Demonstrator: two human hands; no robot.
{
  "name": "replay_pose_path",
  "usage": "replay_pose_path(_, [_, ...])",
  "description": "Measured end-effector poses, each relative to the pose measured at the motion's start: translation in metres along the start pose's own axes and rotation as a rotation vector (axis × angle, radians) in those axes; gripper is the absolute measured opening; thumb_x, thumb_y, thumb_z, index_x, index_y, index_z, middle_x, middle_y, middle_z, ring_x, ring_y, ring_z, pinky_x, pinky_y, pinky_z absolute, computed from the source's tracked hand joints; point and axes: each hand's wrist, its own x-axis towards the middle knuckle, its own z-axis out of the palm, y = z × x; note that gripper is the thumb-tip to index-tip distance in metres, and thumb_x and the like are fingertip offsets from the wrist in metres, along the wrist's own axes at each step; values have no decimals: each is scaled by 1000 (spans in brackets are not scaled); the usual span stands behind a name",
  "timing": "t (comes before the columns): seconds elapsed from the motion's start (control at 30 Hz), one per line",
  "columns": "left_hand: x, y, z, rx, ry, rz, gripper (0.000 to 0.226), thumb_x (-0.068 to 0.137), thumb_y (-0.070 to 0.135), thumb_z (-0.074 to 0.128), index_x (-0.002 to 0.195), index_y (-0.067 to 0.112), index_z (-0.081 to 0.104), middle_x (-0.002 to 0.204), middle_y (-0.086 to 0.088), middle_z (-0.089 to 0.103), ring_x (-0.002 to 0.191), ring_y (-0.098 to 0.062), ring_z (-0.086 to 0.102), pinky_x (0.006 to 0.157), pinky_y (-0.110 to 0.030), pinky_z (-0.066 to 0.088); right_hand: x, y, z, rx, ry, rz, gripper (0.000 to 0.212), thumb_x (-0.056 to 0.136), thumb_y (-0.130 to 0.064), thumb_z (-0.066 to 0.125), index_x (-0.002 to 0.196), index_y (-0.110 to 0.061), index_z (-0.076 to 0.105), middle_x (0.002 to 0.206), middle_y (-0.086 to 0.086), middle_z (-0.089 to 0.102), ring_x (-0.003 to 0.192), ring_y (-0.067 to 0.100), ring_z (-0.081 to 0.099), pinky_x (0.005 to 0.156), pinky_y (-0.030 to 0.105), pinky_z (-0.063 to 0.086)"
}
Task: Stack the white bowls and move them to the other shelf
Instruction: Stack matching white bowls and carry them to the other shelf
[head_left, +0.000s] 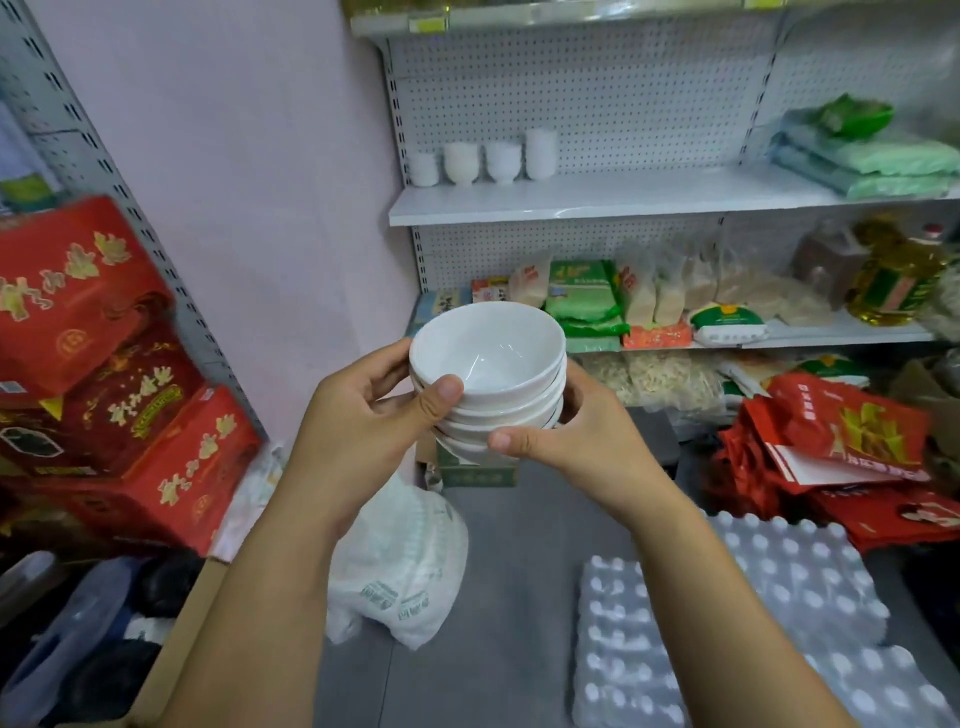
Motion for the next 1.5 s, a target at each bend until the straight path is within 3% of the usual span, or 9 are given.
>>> replay_pose_path(0.27, [137, -31, 21, -16, 62, -16, 66, 70, 43, 81, 132, 25, 67, 124, 12, 73, 112, -12, 71, 100, -40, 55, 142, 29, -41, -13, -40, -11, 79, 64, -7, 93, 135, -17, 59, 123, -6, 73, 114, 5, 68, 90, 17, 53])
replay_pose_path(0.4, [201, -47, 23, -14, 32, -14, 57, 73, 39, 80, 128, 28, 69, 121, 14, 74, 110, -13, 72, 96, -37, 57, 202, 50, -53, -3, -24, 2, 74, 62, -7, 93, 128, -21, 61, 119, -9, 75, 110, 3, 69, 87, 16, 53])
replay_pose_path(0.63, [344, -71, 23, -17, -76, 16, 63, 71, 41, 83, 130, 26, 68, 122, 14, 73, 113, -8, 70, 100, -39, 55, 322, 75, -73, -47, 115, -23, 81, 57, -27, 97, 130, -19, 62, 119, -8, 75, 111, 7, 70, 86, 21, 55])
replay_pose_path(0.83, [475, -84, 28, -8, -244, 49, 62, 71, 38, 87, 129, 25, 69, 124, 10, 73, 120, -12, 67, 106, -43, 51, 410, 86, -93, -29, 261, -32, 82, 57, -26, 98, 130, -22, 62, 117, -8, 75, 108, 7, 71, 83, 21, 56])
replay_pose_path(1.07, [581, -106, 65, -20, -372, 48, 64, 70, 45, 91, 127, 26, 70, 123, 9, 74, 120, -11, 66, 106, -45, 51, 482, 110, -133, -25, 385, -3, 80, 56, -35, 98, 127, -25, 64, 118, -6, 75, 111, 12, 71, 93, 35, 58])
replay_pose_path(1.13, [608, -113, 78, -34, -385, 45, 66, 66, 49, 89, 126, 27, 71, 123, 9, 74, 121, -13, 67, 105, -46, 51, 503, 118, -148, -23, 389, 2, 78, 59, -30, 99, 128, -23, 64, 119, -5, 75, 111, 13, 71, 92, 35, 58])
replay_pose_path(1.3, [676, -133, 115, -97, -396, -10, 64, 69, 46, 91, 125, 24, 71, 124, 5, 74, 119, -18, 68, 105, -49, 51, 559, 139, -192, -47, 413, -3, 81, 53, -39, 98, 126, -25, 65, 118, -8, 76, 111, 11, 71, 93, 35, 58])
replay_pose_path(1.5, [759, -147, 182, -134, -365, -32, 59, 73, 36, 80, 128, 18, 69, 120, 3, 75, 114, -17, 71, 98, -43, 57, 638, 170, -269, -66, 413, 8, 74, 55, -32, 100, 121, -25, 66, 115, -7, 76, 108, 10, 72, 92, 37, 59])
